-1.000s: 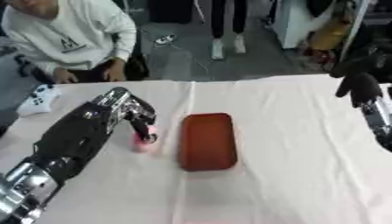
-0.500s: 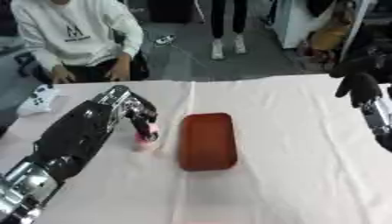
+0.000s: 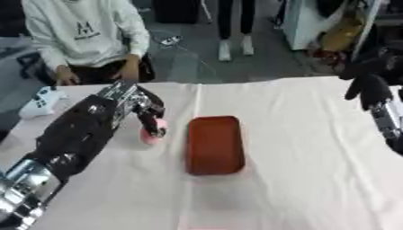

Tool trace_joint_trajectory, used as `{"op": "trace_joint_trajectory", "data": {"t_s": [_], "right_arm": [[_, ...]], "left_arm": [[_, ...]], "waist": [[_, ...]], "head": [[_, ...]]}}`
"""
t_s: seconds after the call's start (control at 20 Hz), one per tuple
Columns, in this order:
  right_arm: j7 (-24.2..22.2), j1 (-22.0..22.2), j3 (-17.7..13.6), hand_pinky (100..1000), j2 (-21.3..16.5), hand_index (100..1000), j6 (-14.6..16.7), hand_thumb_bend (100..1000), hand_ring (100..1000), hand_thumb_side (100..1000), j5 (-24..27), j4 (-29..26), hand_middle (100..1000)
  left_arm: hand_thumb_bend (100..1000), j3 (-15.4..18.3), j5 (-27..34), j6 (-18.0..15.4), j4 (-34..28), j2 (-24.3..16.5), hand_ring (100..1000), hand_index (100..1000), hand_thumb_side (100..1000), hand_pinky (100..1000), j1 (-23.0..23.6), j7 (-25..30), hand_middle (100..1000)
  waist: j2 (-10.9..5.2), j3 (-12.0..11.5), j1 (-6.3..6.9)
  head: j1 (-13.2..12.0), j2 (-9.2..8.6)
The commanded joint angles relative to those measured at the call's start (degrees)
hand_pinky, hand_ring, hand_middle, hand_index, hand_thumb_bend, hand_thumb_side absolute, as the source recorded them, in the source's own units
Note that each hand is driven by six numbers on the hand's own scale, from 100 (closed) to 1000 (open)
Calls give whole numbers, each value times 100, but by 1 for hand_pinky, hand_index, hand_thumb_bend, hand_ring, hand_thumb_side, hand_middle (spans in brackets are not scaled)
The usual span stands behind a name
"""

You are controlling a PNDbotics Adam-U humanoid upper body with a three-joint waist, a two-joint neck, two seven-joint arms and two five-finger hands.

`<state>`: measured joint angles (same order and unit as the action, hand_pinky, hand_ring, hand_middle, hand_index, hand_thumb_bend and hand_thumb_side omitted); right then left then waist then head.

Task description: Pick up objects on the table and place them in the box.

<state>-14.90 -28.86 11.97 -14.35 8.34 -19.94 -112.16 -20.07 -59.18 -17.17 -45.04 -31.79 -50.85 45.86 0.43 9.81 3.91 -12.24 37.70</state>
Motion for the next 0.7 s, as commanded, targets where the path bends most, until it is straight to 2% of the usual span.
{"op": "trace_joint_trajectory", "data": {"t_s": [0.05,0.7], "right_arm": [[7,-57,-21,245,-43,656,-11,100,433,749,-11,-55,570],[-6,-69,-12,245,-17,657,-9,100,433,749,-7,-62,570]], "left_arm": [[100,-12,155,-601,-181,-211,100,416,602,100,-163,611,118],[100,-223,889,-676,-556,-50,100,418,589,100,-342,611,116]], "waist": [[-90,-7,-5],[-91,28,3]], "head": [[-73,6],[-74,-43]]}}
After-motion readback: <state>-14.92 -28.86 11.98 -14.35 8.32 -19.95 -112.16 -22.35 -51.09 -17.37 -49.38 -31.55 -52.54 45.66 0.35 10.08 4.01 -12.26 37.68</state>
